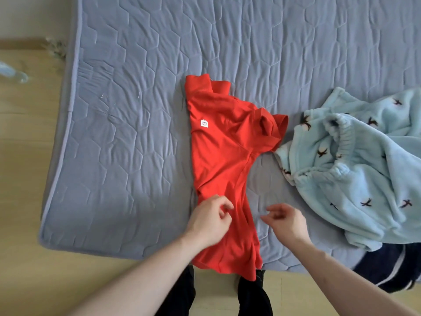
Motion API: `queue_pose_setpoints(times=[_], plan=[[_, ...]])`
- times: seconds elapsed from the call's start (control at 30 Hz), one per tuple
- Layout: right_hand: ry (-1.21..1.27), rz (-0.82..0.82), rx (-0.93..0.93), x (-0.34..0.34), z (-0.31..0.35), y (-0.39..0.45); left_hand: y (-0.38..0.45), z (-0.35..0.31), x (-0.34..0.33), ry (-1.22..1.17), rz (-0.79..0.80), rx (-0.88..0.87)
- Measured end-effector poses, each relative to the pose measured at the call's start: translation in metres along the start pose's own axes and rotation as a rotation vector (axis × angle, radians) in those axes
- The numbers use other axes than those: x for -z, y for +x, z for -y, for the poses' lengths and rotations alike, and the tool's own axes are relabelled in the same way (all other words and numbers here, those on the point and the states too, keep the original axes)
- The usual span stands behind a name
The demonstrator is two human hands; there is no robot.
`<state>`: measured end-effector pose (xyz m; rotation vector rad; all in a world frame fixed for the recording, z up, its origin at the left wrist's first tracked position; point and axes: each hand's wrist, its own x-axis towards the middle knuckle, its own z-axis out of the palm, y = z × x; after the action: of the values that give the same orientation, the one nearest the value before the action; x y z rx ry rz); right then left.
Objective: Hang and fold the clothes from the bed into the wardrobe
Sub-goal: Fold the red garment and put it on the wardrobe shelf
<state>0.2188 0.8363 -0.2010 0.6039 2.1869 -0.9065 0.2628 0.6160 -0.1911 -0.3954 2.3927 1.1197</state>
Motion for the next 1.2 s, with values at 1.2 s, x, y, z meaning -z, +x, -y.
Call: queue_pose_setpoints(times=[1.2], plan=[[-0.273, 0.217, 0.601, -0.098, 0.210, 0.049, 0.077, 0.096, 0.129, 0.156, -0.225, 0.096]])
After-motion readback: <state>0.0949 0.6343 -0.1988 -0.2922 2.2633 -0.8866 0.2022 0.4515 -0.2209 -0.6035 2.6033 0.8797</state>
